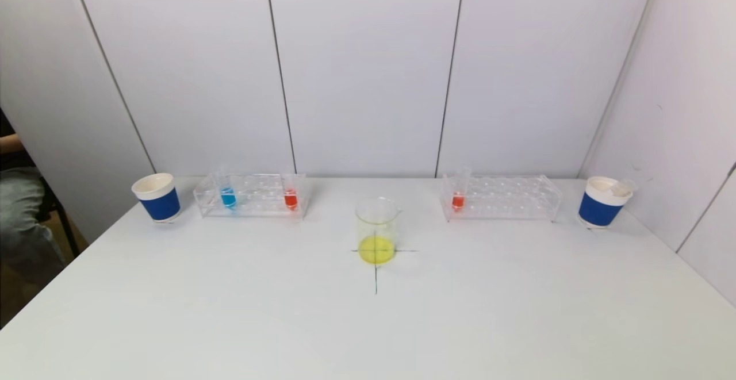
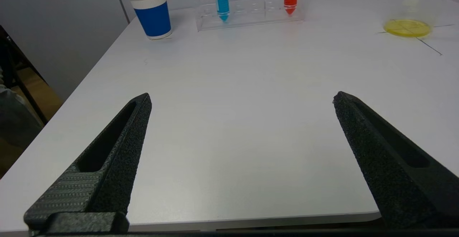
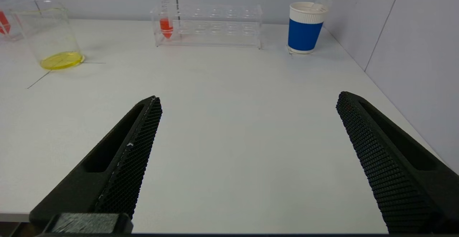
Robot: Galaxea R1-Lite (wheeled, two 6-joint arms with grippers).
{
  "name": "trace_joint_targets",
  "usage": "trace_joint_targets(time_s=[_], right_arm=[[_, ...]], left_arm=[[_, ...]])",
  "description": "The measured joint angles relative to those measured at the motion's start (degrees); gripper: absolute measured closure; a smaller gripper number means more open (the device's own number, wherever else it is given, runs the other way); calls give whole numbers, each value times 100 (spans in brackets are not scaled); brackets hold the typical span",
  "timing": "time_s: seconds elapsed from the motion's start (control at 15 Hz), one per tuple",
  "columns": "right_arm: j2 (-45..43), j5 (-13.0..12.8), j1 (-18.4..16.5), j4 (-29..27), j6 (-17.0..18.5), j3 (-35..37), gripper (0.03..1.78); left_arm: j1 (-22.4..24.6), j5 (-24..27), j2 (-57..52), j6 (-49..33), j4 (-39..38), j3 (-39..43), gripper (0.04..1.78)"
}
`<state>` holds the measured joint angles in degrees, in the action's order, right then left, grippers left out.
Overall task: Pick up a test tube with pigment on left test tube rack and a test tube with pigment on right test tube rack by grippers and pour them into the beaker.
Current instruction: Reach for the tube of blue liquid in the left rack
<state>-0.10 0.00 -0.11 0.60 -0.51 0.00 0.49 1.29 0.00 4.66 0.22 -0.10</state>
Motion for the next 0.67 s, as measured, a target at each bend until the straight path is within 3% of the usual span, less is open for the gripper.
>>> trace_joint_targets(time_s=[0.67], right_arm=[[0,0,0,0,0,0,4]], left_arm=[[0,-11,0,60,16,0,5]])
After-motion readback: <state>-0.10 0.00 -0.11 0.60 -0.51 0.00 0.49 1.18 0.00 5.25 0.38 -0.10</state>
